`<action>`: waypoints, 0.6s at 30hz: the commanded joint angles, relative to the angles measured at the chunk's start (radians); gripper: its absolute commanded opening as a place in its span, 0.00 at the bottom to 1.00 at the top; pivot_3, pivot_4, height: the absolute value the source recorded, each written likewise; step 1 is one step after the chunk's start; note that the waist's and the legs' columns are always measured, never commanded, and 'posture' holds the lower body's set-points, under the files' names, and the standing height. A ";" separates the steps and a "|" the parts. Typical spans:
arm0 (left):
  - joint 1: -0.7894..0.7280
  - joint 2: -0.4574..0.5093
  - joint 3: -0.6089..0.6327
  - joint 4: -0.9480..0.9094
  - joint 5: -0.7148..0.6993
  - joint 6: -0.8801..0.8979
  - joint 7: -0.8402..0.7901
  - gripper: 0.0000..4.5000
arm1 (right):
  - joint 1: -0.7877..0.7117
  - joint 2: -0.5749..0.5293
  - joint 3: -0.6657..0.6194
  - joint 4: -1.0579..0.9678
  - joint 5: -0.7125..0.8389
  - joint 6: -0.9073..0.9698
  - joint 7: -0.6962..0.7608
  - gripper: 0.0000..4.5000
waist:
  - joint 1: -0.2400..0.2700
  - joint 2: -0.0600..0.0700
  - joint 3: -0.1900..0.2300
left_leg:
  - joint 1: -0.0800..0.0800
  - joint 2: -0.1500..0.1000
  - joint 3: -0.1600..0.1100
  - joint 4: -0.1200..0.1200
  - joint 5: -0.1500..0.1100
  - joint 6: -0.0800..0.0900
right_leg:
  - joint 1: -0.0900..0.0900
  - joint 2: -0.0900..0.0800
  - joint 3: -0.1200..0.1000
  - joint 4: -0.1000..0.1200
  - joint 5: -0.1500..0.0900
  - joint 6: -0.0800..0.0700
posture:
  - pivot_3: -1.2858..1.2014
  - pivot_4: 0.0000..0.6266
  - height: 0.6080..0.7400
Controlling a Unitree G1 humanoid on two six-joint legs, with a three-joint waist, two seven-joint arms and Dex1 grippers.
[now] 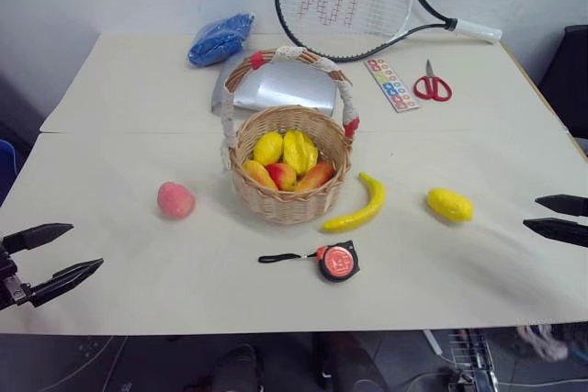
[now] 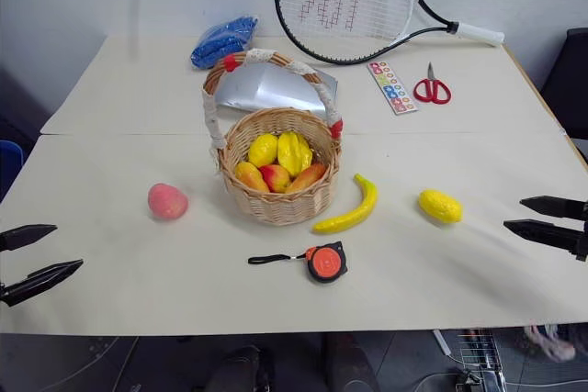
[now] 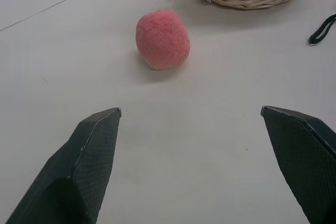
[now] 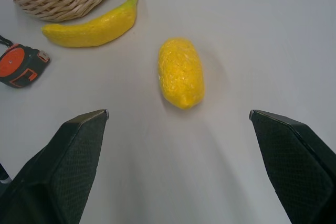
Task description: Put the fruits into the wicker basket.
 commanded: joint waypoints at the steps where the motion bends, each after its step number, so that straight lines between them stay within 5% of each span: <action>1: -0.001 0.013 -0.003 0.014 0.024 -0.033 0.000 1.00 | 0.006 -0.037 -0.048 -0.014 0.013 -0.011 0.011 0.99 | 0.001 0.000 0.000 | 0.000 0.000 0.000 0.000 0.000 0.000 | 0.000 0.000 0.000 0.000 0.000 0.000 | 0.52 0.24 1.00; 18: -0.051 0.010 -0.076 0.048 0.063 -0.016 0.070 1.00 | 0.016 -0.037 -0.045 0.028 -0.058 -0.120 -0.041 0.99 | 0.002 0.000 0.000 | 0.000 0.000 0.001 0.001 0.000 0.000 | 0.000 0.001 0.001 0.002 0.000 0.000 | 0.52 0.24 1.00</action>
